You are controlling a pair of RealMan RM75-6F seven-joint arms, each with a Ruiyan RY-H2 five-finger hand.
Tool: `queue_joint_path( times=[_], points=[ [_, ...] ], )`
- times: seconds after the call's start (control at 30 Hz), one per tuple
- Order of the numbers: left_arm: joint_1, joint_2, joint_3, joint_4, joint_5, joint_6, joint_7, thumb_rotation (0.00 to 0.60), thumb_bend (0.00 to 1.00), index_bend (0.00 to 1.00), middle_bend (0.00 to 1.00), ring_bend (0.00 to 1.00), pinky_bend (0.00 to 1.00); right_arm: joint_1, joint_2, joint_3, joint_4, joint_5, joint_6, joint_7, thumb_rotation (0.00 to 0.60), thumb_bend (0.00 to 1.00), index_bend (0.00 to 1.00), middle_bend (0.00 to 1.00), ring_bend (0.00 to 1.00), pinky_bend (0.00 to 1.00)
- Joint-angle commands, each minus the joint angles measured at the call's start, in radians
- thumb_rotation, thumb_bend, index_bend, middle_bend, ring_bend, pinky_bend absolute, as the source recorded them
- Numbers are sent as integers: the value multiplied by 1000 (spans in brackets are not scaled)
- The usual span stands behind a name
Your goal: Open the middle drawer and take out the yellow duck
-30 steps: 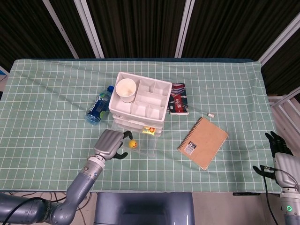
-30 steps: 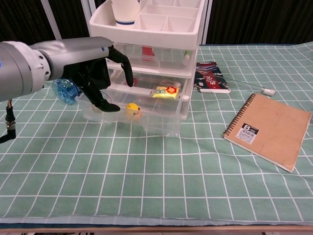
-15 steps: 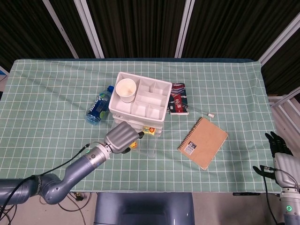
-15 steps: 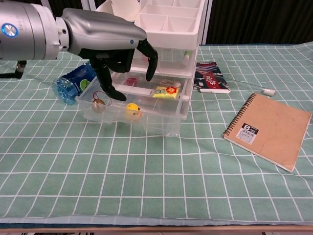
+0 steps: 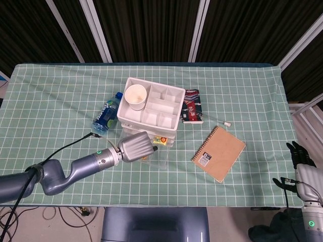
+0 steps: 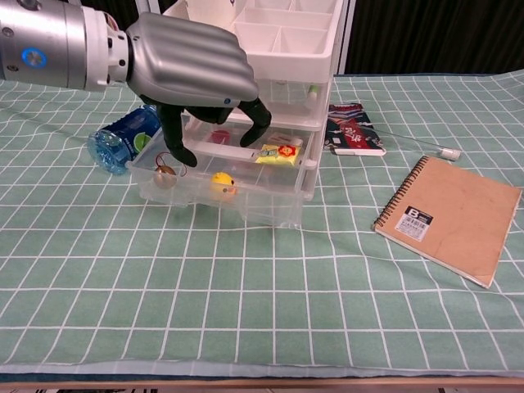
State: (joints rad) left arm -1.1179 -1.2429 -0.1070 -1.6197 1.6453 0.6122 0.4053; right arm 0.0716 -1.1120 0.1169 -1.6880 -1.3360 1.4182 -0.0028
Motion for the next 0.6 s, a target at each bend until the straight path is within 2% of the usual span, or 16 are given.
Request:
queue_joint_path(
  times=[0.03,0.27,0.6],
  points=[
    [-37,-17,58,74,106,32,-103,600,100,433,1000,1000,1000,0,0,0,-1,0,1,0,600,49,0,0,0,227],
    [-75,-39,104,154,198,72,-197,600,100,430,1000,1000,1000,-1,0,4,-2,6,2,2,600,48,0,0,0,227],
    [-97,-87,132,237,247,126,-266,600,100,423,1000,1000,1000,-2,0,5,-4,10,1,3,600,48,0,0,0,227]
  ],
)
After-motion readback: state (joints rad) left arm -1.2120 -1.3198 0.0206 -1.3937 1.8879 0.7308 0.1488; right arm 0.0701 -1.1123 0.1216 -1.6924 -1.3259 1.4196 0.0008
